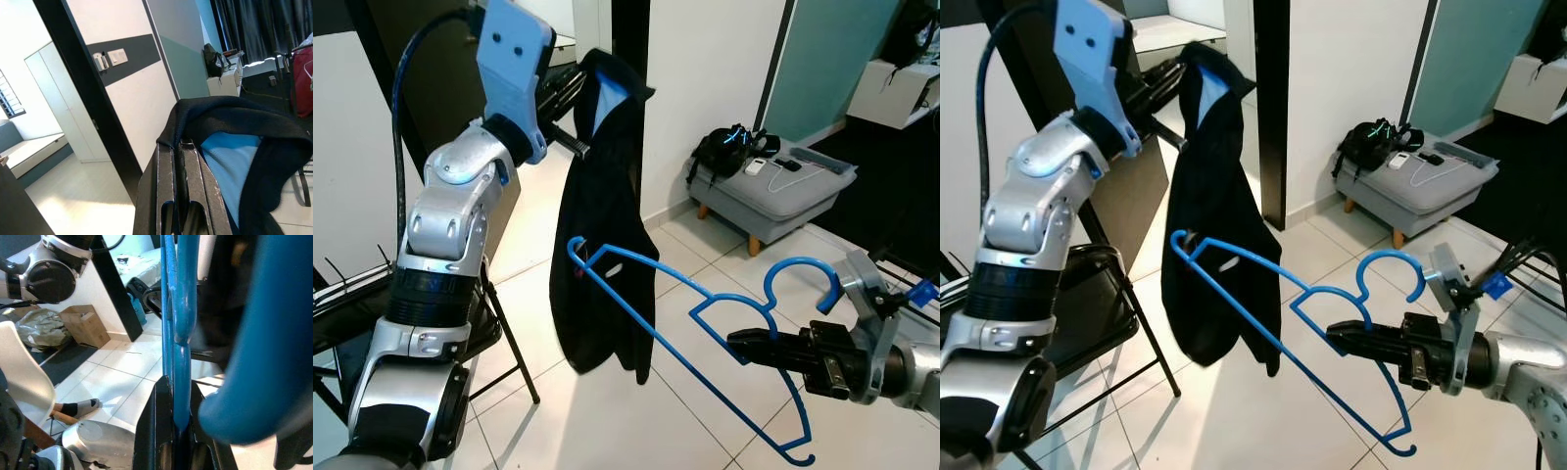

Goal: Hang hanger

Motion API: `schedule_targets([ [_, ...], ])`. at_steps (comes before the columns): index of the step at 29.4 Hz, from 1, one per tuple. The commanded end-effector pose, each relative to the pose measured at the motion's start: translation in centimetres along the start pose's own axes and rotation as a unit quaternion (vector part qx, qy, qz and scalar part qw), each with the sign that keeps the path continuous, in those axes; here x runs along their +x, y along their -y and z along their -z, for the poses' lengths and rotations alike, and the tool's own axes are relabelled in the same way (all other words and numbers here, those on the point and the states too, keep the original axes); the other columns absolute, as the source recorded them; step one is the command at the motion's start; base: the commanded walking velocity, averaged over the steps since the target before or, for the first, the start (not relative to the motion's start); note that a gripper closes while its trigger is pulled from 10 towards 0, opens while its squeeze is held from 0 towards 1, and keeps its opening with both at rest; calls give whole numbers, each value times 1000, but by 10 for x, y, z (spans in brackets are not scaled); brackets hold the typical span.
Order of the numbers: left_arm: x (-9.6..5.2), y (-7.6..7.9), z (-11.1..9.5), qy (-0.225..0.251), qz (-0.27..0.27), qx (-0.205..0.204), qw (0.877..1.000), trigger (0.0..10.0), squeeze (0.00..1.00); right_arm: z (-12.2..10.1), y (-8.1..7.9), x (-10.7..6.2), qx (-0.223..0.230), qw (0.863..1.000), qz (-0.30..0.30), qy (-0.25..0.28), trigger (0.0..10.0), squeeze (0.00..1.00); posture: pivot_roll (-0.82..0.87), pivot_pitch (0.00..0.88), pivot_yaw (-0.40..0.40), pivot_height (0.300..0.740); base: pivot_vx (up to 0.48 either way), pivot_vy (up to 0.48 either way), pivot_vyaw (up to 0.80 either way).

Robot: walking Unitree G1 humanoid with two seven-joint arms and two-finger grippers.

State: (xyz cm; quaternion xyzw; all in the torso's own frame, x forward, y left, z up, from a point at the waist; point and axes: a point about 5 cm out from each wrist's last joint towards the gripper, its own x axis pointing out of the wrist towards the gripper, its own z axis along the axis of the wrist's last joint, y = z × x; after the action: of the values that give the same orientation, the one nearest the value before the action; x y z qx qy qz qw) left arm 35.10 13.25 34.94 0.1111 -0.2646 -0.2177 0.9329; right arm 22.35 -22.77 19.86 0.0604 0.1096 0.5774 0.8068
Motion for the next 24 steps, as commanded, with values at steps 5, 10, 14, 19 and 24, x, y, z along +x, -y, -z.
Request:
schedule_targets([
  [5, -4, -4, 7, -23, -18, 5, 1000, 10000, 0, -17, -9, 0, -24, 999, -28, 15, 10000, 0, -19, 12, 34, 740, 0, 0, 0],
  [10, -4, -2, 5, -18, -12, 7, 1000, 10000, 0, -20, -4, 0, -38, 999, -8, 23, 10000, 0, -19, 15, 31, 740, 0, 0, 0],
  [14, -4, 4, -1, 4, 11, 20, 1000, 10000, 0, -26, 22, -3, -66, 993, 92, 34, 10000, 0, -21, 20, 28, 740, 0, 0, 0],
  [19, -4, 7, -3, 13, 21, 28, 999, 10000, 0, -26, 33, -5, -70, 987, 141, 26, 10000, 0, -20, 21, 27, 740, 0, 0, 0],
  [24, -5, 12, -5, 23, 37, 40, 998, 10000, 0, -49, 35, -10, -107, 976, 160, 107, 10000, 0, -24, 24, 27, 740, 0, 0, 0],
])
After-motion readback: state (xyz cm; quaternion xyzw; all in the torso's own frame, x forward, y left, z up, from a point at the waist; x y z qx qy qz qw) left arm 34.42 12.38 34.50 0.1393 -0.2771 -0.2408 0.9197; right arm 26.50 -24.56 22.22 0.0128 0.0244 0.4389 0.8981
